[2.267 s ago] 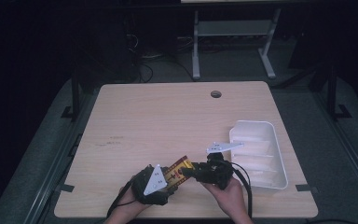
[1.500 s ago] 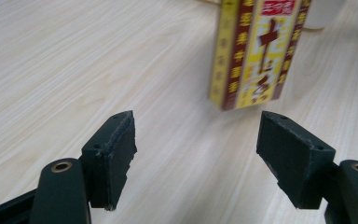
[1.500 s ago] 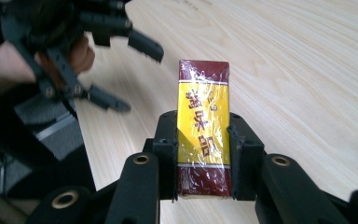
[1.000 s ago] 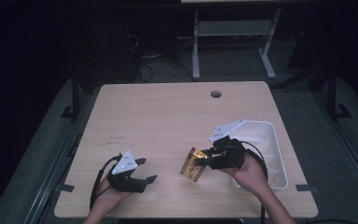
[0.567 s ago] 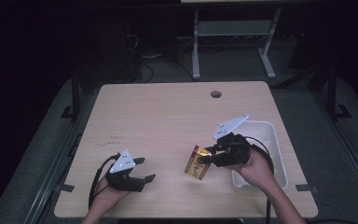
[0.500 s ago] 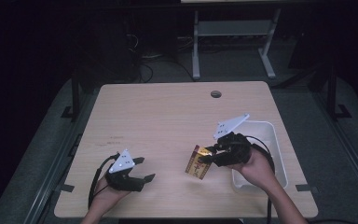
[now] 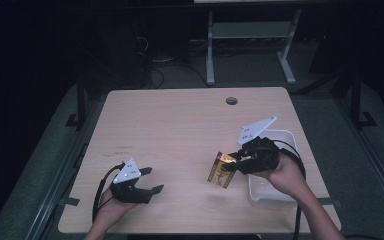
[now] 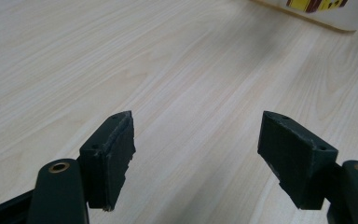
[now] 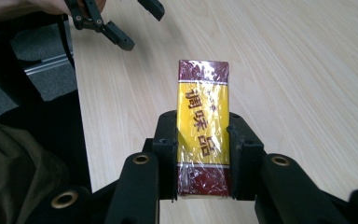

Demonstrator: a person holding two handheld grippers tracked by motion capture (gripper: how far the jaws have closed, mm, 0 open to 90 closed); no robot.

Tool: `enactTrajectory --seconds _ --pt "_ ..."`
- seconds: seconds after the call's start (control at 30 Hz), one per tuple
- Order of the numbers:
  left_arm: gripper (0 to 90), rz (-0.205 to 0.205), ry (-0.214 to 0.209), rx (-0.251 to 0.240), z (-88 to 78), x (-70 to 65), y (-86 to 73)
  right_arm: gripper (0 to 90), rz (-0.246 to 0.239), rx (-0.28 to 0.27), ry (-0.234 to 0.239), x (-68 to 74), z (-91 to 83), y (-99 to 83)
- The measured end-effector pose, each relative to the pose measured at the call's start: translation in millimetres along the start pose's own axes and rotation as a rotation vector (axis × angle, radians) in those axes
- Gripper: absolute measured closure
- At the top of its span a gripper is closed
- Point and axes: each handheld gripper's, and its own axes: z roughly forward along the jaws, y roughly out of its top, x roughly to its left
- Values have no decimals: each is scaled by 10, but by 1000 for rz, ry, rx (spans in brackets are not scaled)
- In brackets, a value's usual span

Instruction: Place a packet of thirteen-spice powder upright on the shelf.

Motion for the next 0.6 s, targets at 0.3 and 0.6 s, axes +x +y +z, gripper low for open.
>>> enactTrajectory --seconds 0.3,0.6 --pt "265 -4 1 -2 -5 21 -6 688 -6 5 -34 -74 -189 -52" --pt "264 -10 -2 -4 1 28 -12 687 -26 9 -54 -164 -304 -101"
